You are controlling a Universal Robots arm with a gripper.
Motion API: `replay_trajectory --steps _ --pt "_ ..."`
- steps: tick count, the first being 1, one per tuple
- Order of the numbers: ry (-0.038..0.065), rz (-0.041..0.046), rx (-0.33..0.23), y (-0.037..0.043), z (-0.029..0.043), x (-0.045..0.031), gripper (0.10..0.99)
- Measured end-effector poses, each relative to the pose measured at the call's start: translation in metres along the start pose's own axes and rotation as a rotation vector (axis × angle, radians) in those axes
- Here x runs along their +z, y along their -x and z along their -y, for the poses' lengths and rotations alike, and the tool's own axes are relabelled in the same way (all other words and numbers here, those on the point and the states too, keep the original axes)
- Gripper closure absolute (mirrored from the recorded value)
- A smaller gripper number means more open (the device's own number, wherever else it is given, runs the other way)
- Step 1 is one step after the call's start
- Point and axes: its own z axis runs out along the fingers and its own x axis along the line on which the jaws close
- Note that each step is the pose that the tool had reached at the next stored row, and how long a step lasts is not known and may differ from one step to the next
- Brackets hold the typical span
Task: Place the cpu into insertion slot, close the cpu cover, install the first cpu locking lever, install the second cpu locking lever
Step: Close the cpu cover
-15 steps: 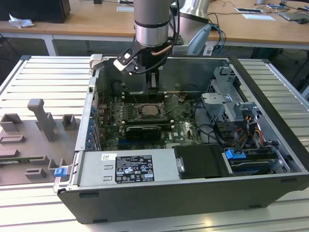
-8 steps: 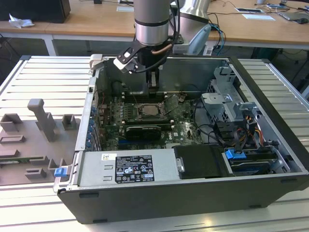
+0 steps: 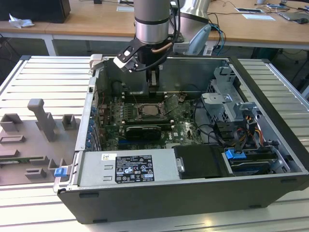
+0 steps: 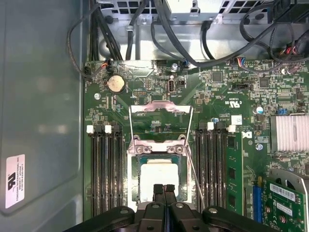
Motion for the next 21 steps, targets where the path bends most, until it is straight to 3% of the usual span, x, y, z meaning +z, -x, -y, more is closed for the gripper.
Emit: replay_trajectory --steps 21 --pt "0.000 0.0003 0.000 0.0000 -0.0010 -0.0149 0.980"
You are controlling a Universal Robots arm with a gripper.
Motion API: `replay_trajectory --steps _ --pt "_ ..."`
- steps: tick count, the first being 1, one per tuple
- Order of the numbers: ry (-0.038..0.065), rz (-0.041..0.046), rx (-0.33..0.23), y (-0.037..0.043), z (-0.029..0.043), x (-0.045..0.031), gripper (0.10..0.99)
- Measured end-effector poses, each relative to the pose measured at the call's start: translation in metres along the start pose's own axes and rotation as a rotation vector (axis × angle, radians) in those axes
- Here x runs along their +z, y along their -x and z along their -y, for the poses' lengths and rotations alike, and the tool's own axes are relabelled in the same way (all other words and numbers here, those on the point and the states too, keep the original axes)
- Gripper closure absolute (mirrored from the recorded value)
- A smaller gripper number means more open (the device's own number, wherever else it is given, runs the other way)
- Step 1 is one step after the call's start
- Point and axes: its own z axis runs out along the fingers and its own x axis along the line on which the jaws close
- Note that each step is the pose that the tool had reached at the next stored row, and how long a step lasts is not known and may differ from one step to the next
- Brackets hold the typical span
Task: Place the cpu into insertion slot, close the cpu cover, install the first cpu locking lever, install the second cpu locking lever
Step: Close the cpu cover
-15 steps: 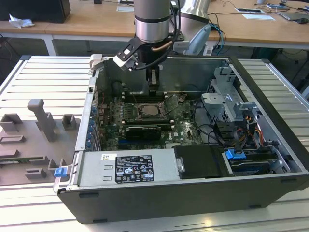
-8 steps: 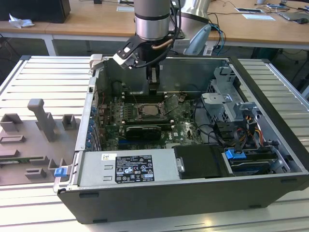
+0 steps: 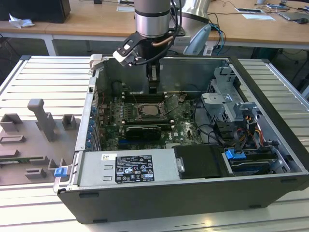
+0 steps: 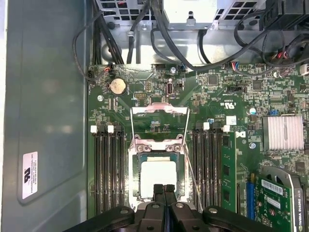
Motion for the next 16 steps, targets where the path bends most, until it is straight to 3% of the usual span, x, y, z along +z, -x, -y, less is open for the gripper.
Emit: replay_trajectory --steps 4,6,9,11,16 --pt "-0.007 0.0002 0.001 -0.0001 -0.0048 -0.0002 0.980" --pt "-0.022 0.0004 0.001 -0.0003 -0.0159 0.0006 0.980" --pt "-0.029 0.0006 0.001 -0.0006 -0.0322 0.0036 0.980" --pt "-0.029 0.0005 0.001 -0.0007 -0.0356 0.0098 0.980" --pt "-0.030 0.0008 0.001 -0.0008 -0.0400 0.0115 0.980"
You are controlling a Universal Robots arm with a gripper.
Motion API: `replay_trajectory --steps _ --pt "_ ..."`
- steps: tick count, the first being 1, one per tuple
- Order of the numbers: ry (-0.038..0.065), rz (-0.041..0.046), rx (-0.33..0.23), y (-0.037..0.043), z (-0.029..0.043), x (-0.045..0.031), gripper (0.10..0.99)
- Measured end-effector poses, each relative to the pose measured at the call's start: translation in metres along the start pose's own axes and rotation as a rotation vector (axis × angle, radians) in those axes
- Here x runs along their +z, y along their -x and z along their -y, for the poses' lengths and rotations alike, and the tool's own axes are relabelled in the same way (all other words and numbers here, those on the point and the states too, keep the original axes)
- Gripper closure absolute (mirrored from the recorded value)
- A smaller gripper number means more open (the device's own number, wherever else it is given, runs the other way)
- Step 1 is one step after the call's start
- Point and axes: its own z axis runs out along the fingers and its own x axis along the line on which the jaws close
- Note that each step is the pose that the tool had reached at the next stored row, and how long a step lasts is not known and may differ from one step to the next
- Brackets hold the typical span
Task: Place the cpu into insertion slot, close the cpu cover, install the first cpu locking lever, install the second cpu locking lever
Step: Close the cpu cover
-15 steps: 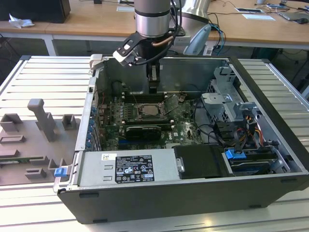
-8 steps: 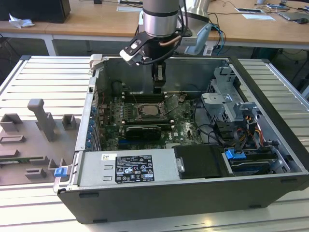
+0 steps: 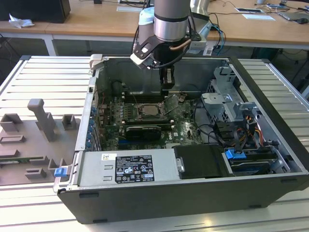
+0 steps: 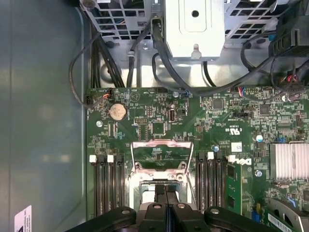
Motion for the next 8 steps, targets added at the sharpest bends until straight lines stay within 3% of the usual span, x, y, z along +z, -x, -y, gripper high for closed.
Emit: replay_trajectory --steps 8 --pt "0.000 -0.0002 0.000 -0.0001 -0.0022 0.0005 0.980"
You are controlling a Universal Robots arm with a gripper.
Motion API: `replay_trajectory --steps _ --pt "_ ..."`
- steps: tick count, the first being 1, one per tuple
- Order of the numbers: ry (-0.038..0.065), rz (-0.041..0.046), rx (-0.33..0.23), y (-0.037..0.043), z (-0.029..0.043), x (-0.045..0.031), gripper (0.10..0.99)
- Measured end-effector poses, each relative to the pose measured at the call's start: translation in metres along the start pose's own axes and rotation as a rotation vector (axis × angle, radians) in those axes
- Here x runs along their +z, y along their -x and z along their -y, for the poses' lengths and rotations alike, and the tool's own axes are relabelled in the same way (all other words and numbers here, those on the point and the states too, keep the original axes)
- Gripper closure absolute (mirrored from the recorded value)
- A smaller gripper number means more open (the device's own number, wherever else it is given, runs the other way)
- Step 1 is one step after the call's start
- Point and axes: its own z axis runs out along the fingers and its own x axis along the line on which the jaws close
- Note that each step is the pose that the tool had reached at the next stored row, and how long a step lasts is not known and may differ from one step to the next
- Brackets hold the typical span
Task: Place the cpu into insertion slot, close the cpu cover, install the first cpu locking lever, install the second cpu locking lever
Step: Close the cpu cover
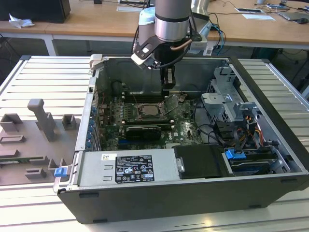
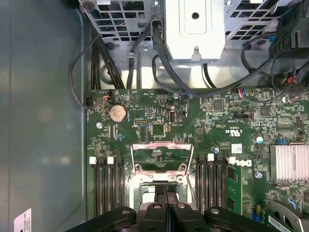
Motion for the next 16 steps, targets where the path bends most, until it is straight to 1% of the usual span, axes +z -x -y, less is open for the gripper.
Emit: replay_trajectory --steps 13,16 --pt "0.000 0.0001 0.000 -0.0002 -0.0087 0.0009 0.980" --pt "0.000 0.0000 0.000 -0.0002 -0.0095 0.0011 0.980"
